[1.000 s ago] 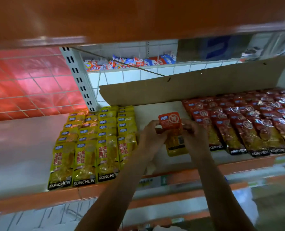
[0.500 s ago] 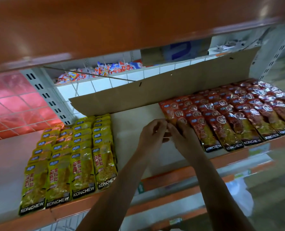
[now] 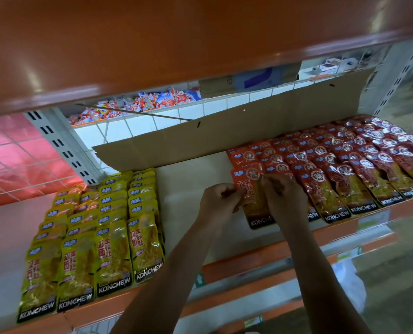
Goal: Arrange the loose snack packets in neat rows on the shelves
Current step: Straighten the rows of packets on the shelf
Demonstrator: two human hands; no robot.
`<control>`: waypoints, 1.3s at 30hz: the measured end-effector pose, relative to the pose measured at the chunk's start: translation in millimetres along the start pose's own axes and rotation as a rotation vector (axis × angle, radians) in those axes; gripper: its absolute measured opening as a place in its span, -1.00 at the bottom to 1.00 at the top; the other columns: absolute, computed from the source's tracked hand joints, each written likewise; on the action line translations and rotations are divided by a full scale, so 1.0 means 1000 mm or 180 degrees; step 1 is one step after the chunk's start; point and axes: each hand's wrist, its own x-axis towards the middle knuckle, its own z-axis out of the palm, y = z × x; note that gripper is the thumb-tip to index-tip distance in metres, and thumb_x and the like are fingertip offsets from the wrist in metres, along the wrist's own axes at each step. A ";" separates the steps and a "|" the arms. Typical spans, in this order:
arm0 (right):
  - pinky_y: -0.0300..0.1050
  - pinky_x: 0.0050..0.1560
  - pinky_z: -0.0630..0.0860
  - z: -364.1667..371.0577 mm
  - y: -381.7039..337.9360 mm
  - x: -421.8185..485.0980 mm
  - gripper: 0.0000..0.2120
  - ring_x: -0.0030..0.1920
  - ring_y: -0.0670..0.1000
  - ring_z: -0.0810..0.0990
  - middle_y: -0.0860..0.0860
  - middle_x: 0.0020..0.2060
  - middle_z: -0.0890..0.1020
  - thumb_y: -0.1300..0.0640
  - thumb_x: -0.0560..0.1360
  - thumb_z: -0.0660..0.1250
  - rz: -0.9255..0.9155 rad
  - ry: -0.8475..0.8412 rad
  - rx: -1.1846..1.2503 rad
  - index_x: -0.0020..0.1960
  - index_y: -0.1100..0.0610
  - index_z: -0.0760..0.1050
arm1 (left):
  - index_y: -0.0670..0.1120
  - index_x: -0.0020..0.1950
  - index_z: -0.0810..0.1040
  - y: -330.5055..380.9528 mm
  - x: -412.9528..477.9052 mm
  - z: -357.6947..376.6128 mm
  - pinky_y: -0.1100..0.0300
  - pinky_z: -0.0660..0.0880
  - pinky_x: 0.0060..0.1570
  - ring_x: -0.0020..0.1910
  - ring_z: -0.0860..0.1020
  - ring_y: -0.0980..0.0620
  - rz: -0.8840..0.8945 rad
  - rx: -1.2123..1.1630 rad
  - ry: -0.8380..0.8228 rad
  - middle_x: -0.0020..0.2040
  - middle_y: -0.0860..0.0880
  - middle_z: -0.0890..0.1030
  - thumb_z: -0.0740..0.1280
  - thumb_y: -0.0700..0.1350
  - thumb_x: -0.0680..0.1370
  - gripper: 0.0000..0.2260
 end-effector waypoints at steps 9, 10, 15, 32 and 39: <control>-0.01 0.09 0.42 -0.012 0.027 0.005 -0.74 0.12 0.20 0.55 0.16 0.08 0.64 0.33 0.52 0.28 -0.0004 0.0410 -0.0766 0.18 0.21 0.58 | 0.05 -0.18 0.65 -0.024 0.005 0.020 0.20 0.60 -0.14 -0.19 0.65 0.13 -0.0129 0.0526 0.0097 -0.18 0.08 0.69 0.46 -0.08 0.48 -0.95; 0.01 0.11 0.42 -0.012 0.028 0.005 -0.73 0.11 0.21 0.55 0.16 0.08 0.64 0.33 0.52 0.28 -0.0028 0.0398 -0.0804 0.19 0.21 0.58 | 0.05 -0.16 0.66 -0.025 0.006 0.022 0.20 0.60 -0.13 -0.18 0.65 0.13 -0.0103 0.0601 0.0096 -0.17 0.08 0.69 0.46 -0.07 0.48 -0.98; -0.04 0.16 0.34 -0.009 0.031 0.003 -0.70 0.17 0.19 0.48 0.12 0.15 0.61 0.30 0.52 0.28 0.0095 0.0314 -0.0895 0.22 0.16 0.56 | 0.05 -0.15 0.64 -0.024 0.007 0.025 0.30 0.56 -0.23 -0.20 0.62 0.19 0.0014 0.0905 0.0137 -0.18 0.12 0.66 0.46 -0.02 0.47 -0.96; -0.10 0.13 0.35 -0.015 0.027 0.002 -0.70 0.18 0.17 0.51 0.11 0.15 0.62 0.30 0.53 0.28 0.0141 0.0250 -0.0813 0.24 0.17 0.55 | 0.00 -0.07 0.55 -0.022 0.005 0.035 0.16 0.61 -0.13 -0.14 0.61 0.11 -0.0077 0.1254 0.0084 -0.10 0.04 0.62 0.47 0.00 0.46 -0.84; -0.05 0.11 0.41 0.001 0.006 -0.006 -0.73 0.17 0.16 0.51 0.13 0.13 0.61 0.30 0.51 0.30 -0.0195 0.0150 -0.0829 0.20 0.19 0.57 | -0.01 -0.02 0.54 -0.012 -0.002 0.022 0.18 0.57 -0.08 -0.12 0.58 0.12 0.0126 0.1544 0.0202 -0.10 0.07 0.62 0.39 0.05 0.52 -0.83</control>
